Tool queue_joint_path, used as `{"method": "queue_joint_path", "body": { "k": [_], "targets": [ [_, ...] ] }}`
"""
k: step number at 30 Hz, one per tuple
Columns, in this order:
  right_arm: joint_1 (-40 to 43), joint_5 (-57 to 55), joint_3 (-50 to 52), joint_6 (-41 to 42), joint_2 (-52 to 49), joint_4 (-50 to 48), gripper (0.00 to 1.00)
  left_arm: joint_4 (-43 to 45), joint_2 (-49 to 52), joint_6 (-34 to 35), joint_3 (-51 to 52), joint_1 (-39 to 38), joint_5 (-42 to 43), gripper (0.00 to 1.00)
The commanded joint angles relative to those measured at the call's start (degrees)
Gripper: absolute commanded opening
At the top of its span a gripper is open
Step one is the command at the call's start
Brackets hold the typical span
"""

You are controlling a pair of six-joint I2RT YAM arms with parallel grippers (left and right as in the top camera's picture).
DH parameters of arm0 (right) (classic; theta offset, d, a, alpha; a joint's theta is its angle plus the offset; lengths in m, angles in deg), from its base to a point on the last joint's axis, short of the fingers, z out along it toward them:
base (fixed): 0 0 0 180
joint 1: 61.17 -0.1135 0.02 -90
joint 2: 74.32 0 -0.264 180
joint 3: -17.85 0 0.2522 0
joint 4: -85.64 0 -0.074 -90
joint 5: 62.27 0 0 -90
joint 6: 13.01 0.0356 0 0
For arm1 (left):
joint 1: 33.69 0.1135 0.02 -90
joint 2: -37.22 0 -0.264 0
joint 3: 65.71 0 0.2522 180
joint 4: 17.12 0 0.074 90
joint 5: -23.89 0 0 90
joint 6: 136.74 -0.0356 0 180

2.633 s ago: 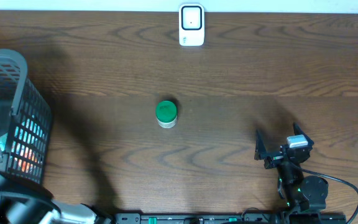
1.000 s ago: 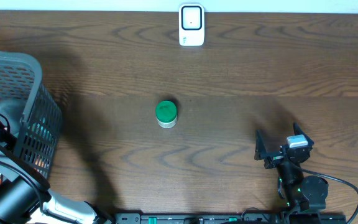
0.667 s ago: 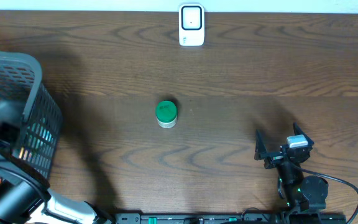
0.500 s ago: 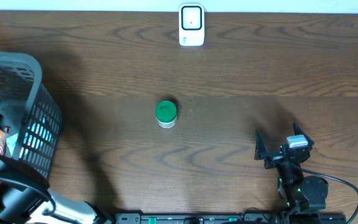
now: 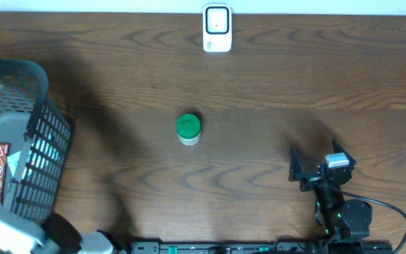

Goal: Scan the item barcode
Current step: 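Carry the Kleenex pack with the left gripper to the scanner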

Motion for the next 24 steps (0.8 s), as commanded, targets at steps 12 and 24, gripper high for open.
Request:
{"method": "queue_joint_path", "body": {
  "k": [12, 24],
  "targets": [
    [-0.5, -0.1, 0.1, -0.5, 0.0, 0.2, 0.99, 7.5, -6.3, 0.0, 1.6, -63.0, -26.2, 0.55],
    [-0.5, -0.1, 0.1, -0.5, 0.0, 0.2, 0.99, 15.4, 19.6, -12.8, 4.5, -85.8, -34.8, 0.55]
  ]
}}
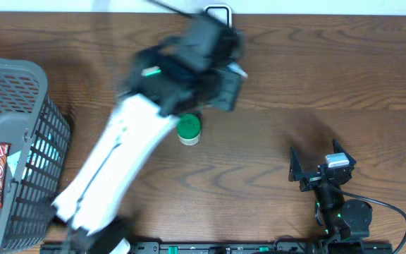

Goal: Scan the item barcode
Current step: 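Carry the Kleenex pack with the left gripper to the scanner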

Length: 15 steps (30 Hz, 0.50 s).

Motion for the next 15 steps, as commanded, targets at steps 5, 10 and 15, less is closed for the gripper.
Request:
{"method": "queue_joint_path", "body": {
  "k": [5, 10, 15],
  "targets": [
    [-0.5, -0.1, 0.1, -0.5, 0.0, 0.2, 0.99, 3.0, 15.8, -15.2, 0.6, -4.8, -2.6, 0.55],
    [-0.5, -0.1, 0.1, -0.5, 0.0, 0.2, 0.99, 3.9, 23.0, -19.7, 0.6, -5.0, -2.6, 0.55],
    [-0.5, -0.1, 0.1, -0.5, 0.0, 0.2, 0.99, 6.5, 28.6, -21.7, 0.9, -5.0, -0.7, 0.55]
  ]
}}
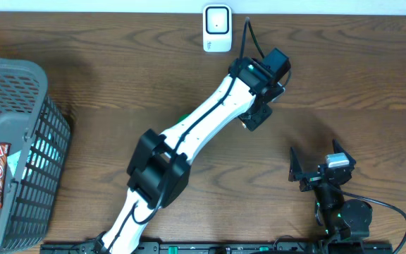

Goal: Scan the item barcode
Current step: 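Carry the Kleenex pack with the left gripper to the scanner, then place the Kleenex pack right of the jar and release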

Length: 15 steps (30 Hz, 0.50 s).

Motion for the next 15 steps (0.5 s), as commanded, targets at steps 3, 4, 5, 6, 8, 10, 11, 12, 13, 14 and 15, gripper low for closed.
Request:
{"method": "queue_joint_path", "body": {
  "k": [3, 4, 5, 6, 8, 10, 11, 12, 13, 14, 15],
  "targets": [
    [-0.5, -0.1, 0.1, -0.5, 0.0, 0.2, 0.99, 2.8, 6.1, -3.5, 0.2, 0.2, 3.6, 0.55],
    [-0.5, -0.1, 0.1, -0.5, 0.0, 0.2, 0.99, 3.1, 7.2, -3.5, 0.2, 0.2, 3.9, 0.55],
    [-0.5, -0.1, 0.1, -0.5, 0.0, 0.2, 0.99, 3.5, 8.8, -3.5, 0.2, 0.2, 4.1, 0.55],
    [-0.5, -0.1, 0.1, -0.5, 0.0, 0.2, 0.99, 3.8, 9.9, -3.5, 0.2, 0.2, 4.0, 0.55],
    [-0.5, -0.1, 0.1, -0.5, 0.0, 0.2, 0.99, 3.8, 11.8, -3.6, 0.2, 0.2, 4.0, 0.55],
    [-0.5, -0.1, 0.1, -0.5, 0.0, 0.2, 0.99, 3.5, 12.2, -4.3, 0.2, 0.2, 4.0, 0.61],
    [-0.5, -0.1, 0.1, -0.5, 0.0, 0.2, 0.99, 3.3, 12.1, -4.9, 0.1, 0.2, 3.9, 0.72],
    [-0.5, -0.1, 0.1, -0.5, 0.0, 0.2, 0.99, 2.7, 11.1, -5.1, -0.3, 0.2, 2.4, 0.97],
    [-0.5, -0.1, 0.1, -0.5, 0.0, 0.2, 0.99, 1.9, 10.2, -5.1, -0.8, 0.2, 0.5, 0.98],
    [-0.5, -0.1, 0.1, -0.5, 0.0, 0.2, 0.99, 1.0, 9.1, -5.1, -1.4, 0.2, -0.9, 0.98],
    [-0.5, -0.1, 0.1, -0.5, 0.0, 0.2, 0.99, 0.1, 7.4, -5.1, -2.1, 0.2, -2.3, 0.98]
  ]
}}
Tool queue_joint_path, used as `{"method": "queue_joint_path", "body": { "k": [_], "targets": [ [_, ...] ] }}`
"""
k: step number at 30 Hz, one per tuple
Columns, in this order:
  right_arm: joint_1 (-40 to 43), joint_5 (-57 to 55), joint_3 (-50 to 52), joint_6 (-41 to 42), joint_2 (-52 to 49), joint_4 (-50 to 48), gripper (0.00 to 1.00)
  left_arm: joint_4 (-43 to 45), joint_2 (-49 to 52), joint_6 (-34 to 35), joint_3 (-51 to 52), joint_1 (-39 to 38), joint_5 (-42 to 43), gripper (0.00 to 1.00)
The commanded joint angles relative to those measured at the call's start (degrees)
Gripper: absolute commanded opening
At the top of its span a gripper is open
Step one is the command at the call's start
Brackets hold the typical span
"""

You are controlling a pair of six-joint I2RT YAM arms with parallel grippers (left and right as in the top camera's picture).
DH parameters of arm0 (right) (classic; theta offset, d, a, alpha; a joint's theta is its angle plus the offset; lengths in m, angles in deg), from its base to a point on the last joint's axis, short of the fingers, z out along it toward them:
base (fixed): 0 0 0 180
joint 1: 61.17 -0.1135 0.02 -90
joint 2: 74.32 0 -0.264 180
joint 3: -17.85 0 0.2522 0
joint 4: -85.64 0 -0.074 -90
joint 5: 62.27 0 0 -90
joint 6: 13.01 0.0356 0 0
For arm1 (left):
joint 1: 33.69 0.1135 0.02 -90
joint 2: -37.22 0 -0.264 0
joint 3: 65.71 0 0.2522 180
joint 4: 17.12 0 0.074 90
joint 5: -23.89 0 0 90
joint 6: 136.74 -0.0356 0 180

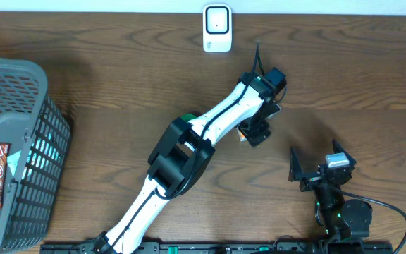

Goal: Scan the item barcode
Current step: 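Place the Kleenex pack right of the jar and release, then reach the left gripper into the basket and grasp the mint-green wipes pack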

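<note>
The white barcode scanner (217, 28) stands at the far edge of the table. The item, a small round can with a green lid (186, 118), sits mid-table and is almost wholly hidden under my left arm. That arm reaches diagonally from the near left, and my left gripper (255, 132) points down right of centre, well away from the can. Its jaws are too dark and small to read. My right gripper (298, 171) rests near the front right, open and holding nothing.
A grey plastic basket (41, 141) stands at the left edge with a red snack packet inside. Cables and the arm bases line the near edge. Bare wood lies between the scanner and the left arm.
My left arm has drawn back a little toward the near side, its gripper now lower on the table, its elbow shifted right. A sliver of the green lid shows. The right arm is unmoved.
First the green-lidded can stood alone mid-table with my left arm down at the near left corner. Then the arm was a blur over the can, near the scanner. Then it stretched past the can to right of centre, where it still hangs.
</note>
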Motion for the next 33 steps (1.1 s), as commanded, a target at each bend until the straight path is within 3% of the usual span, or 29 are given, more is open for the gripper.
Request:
{"method": "queue_joint_path", "body": {
  "k": [1, 7, 12, 15, 18, 20, 24, 28, 33],
  "targets": [
    [-0.5, -0.1, 0.1, -0.5, 0.0, 0.2, 0.99, -3.0, -6.8, -1.3, -2.9, 0.3, -5.7, 0.98],
    [-0.5, -0.1, 0.1, -0.5, 0.0, 0.2, 0.99, -1.9, -24.6, -1.3, -5.2, 2.1, -11.2, 0.98],
    [-0.5, -0.1, 0.1, -0.5, 0.0, 0.2, 0.99, -1.4, -41.7, 2.0, -5.2, 10.4, -11.2, 0.98],
    [-0.5, -0.1, 0.1, -0.5, 0.0, 0.2, 0.99, -2.8, -50.2, 9.2, -5.2, 22.7, -11.2, 0.98],
    [-0.5, -0.1, 0.1, -0.5, 0.0, 0.2, 0.99, -5.5, -56.0, 22.2, -5.2, 42.5, -11.2, 0.98],
    [-0.5, -0.1, 0.1, -0.5, 0.0, 0.2, 0.99, -8.8, -57.5, 30.0, -5.2, 55.6, -11.1, 0.99],
    [-0.5, -0.1, 0.1, -0.5, 0.0, 0.2, 0.99, -15.5, -57.1, 39.3, -4.2, 76.5, -10.3, 0.98],
    [-0.5, -0.1, 0.1, -0.5, 0.0, 0.2, 0.99, -19.0, -54.7, 46.7, 0.4, 86.4, -10.3, 0.99],
    [-0.5, -0.1, 0.1, -0.5, 0.0, 0.2, 0.99, -17.9, -51.6, 57.5, 11.9, 89.6, -13.3, 0.99]
  ]
}}
